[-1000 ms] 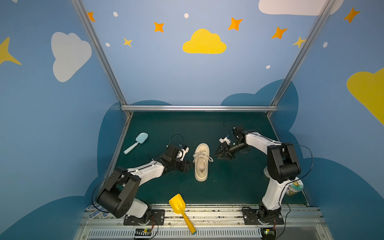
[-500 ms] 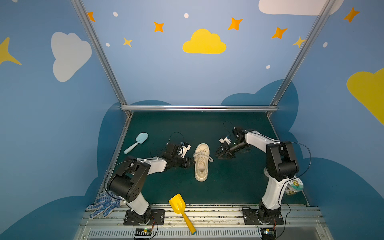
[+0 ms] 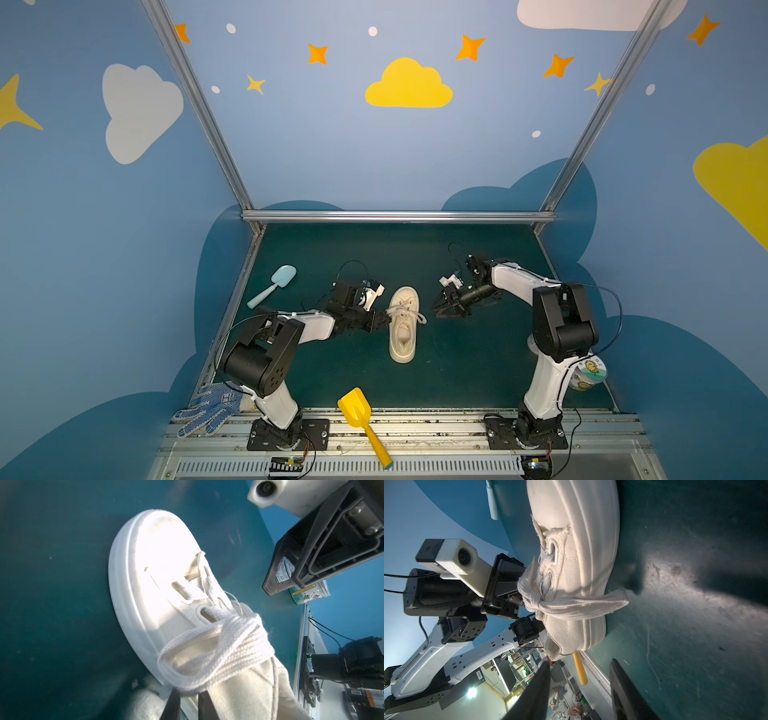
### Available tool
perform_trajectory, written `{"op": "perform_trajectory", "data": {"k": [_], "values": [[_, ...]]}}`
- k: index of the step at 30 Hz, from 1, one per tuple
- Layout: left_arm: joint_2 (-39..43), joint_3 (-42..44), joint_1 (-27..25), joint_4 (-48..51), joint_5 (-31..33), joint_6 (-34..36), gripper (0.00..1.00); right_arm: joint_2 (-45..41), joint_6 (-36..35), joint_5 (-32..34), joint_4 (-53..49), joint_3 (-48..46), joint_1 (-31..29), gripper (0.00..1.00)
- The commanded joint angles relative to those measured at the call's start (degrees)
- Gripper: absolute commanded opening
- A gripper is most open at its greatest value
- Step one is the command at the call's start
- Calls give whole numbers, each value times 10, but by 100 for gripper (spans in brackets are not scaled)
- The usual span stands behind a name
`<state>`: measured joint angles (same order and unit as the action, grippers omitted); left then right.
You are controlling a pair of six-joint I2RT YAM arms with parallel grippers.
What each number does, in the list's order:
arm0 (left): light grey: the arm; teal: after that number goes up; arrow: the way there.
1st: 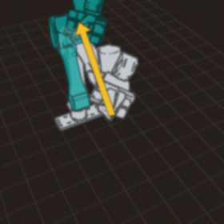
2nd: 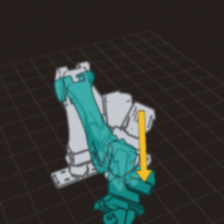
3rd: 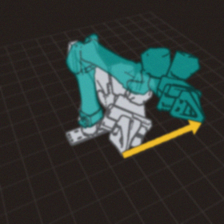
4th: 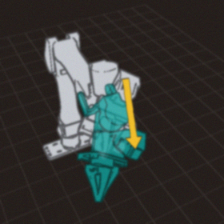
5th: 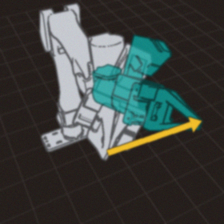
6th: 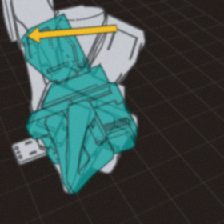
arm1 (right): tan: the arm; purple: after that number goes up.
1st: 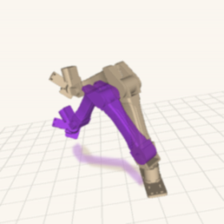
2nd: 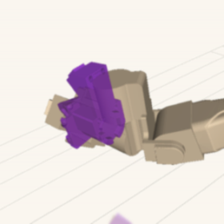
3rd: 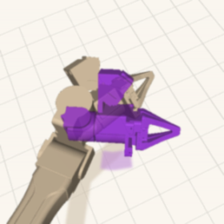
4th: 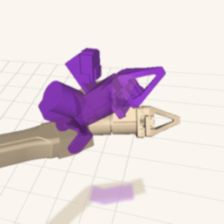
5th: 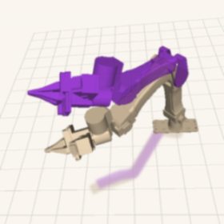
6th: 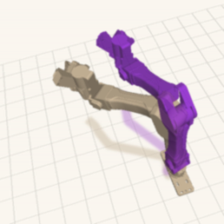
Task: Tie the shoes
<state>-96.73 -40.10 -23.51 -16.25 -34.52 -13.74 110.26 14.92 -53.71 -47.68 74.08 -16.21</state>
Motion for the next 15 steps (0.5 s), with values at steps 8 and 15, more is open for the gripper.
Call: {"op": "perform_trajectory", "data": {"k": [8, 15], "values": [[86, 6, -13, 96, 27, 52, 12, 17, -12, -7, -21, 38, -12, 45], [111, 17, -18, 124, 60, 66, 22, 28, -8, -9, -21, 47, -19, 45]]}}
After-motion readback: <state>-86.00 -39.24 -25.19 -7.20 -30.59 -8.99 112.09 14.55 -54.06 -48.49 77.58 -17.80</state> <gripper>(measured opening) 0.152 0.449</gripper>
